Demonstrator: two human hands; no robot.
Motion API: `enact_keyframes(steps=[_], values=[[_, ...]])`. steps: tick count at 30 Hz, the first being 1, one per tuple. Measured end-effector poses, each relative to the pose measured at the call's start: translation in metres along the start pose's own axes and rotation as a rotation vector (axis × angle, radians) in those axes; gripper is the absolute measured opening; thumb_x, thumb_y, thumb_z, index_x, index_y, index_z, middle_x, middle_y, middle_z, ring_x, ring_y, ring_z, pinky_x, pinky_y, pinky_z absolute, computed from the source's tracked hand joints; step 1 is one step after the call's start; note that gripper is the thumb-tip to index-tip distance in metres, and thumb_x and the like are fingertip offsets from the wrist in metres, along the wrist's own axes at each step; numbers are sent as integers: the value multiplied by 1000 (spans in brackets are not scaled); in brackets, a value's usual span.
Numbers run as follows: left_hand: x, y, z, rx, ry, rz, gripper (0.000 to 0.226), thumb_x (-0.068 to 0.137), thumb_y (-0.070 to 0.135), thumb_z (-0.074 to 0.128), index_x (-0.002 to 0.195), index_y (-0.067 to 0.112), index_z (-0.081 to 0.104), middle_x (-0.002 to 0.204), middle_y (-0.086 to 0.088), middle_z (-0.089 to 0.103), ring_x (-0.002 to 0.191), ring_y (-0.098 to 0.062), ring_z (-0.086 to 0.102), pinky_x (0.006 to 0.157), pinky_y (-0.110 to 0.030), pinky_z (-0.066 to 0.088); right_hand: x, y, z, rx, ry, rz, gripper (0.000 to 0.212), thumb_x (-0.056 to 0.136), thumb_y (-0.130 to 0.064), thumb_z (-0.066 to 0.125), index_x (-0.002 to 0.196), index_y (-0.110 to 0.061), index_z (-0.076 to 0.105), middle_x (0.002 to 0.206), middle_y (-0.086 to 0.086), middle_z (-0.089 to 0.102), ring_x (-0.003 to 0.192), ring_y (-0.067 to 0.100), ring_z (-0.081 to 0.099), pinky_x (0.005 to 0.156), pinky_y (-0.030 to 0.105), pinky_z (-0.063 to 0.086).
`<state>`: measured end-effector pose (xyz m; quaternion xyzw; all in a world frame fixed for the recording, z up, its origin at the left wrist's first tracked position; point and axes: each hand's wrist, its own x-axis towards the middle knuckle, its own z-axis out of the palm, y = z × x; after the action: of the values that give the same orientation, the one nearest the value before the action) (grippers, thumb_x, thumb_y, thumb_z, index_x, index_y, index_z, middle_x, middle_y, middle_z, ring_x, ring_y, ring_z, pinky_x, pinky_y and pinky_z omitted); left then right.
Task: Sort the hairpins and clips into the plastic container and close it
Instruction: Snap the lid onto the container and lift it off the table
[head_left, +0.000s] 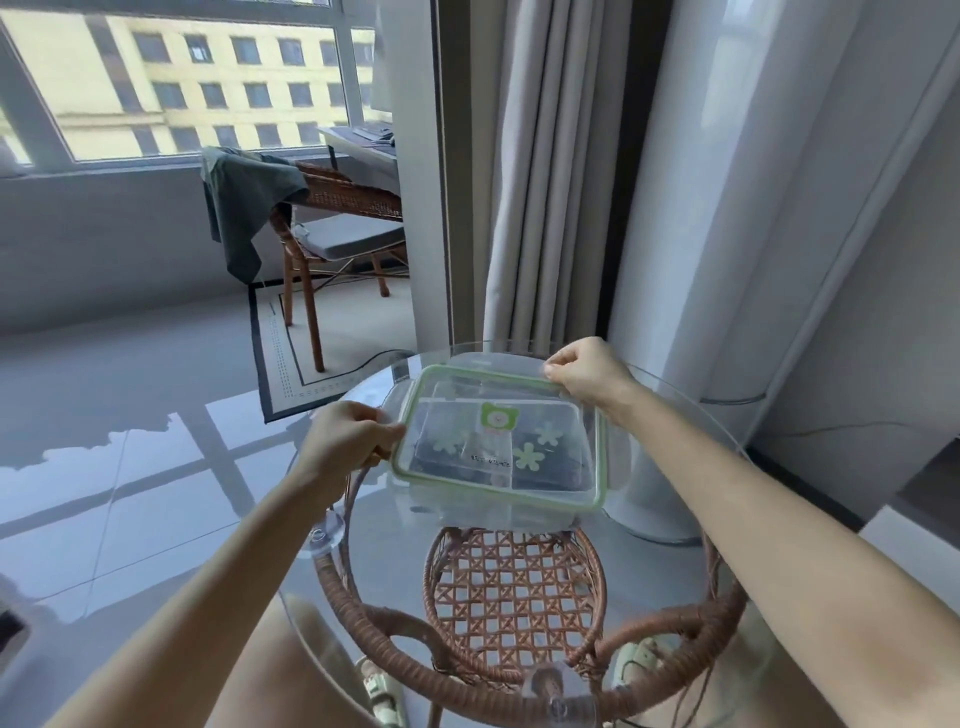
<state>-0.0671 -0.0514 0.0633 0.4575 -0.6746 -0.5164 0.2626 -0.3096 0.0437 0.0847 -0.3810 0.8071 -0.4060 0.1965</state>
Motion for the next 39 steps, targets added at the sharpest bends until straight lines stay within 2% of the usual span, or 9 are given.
enact_keyframes(steps=[3,9,19,23,26,30,33,37,39], values=[[7,-6,-4,-20,-10,-54,6,74,-1,68,71,-5,65,62,-14,50,49,-17,44,51,-21,40,7,-1,12,-103,41,-3,10,82,-16,66,78,-10,72,77,5,65,73,21,57,61,25,42],[11,-16,-7,-101,-31,-139,7,78,0,66,72,-3,64,65,-13,55,51,-17,50,47,-16,50,18,1,31,-85,18,-8,6,81,-10,66,77,-11,71,83,5,67,94,25,64,83,33,50],[8,-18,-7,-118,-79,-139,12,79,1,65,68,2,61,60,-8,56,45,-11,51,44,-16,48,16,10,33,-226,13,-103,18,87,-16,59,90,-4,73,97,7,72,95,22,63,83,31,47],[9,-16,-6,-140,-66,-144,13,80,1,65,68,3,60,62,-9,55,49,-13,50,43,-15,48,16,13,34,-214,32,-109,23,87,-16,56,84,2,70,80,9,69,83,26,62,72,32,45],[10,-14,-7,-148,-80,-159,12,80,2,65,69,3,61,64,-9,57,50,-13,51,43,-15,48,15,15,33,-223,21,-104,18,88,-20,55,80,-10,68,72,-2,60,78,18,55,61,26,38],[9,-15,-6,-139,-86,-158,16,81,4,65,66,5,60,61,-7,57,47,-11,50,42,-15,47,0,18,22,-214,119,-81,29,93,-35,50,102,-12,65,94,4,67,94,23,61,84,36,49],[9,-16,-6,-151,-84,-159,16,81,4,65,66,5,60,58,-5,56,45,-10,50,44,-16,48,-21,31,8,-245,162,-28,42,92,-40,49,103,-1,62,98,16,69,93,31,62,84,41,51],[8,-17,-5,-190,-118,-192,14,82,3,64,68,3,59,56,-6,52,41,-8,46,38,-13,43,-39,50,0,44,15,86,31,87,-31,62,109,-10,60,100,2,61,93,19,58,66,30,46],[8,-16,-3,-203,-123,-204,14,82,1,62,69,2,58,56,-6,49,39,-8,43,36,-13,40,-41,54,3,144,25,80,31,85,-23,66,114,-12,60,105,2,62,98,19,59,68,29,47]])
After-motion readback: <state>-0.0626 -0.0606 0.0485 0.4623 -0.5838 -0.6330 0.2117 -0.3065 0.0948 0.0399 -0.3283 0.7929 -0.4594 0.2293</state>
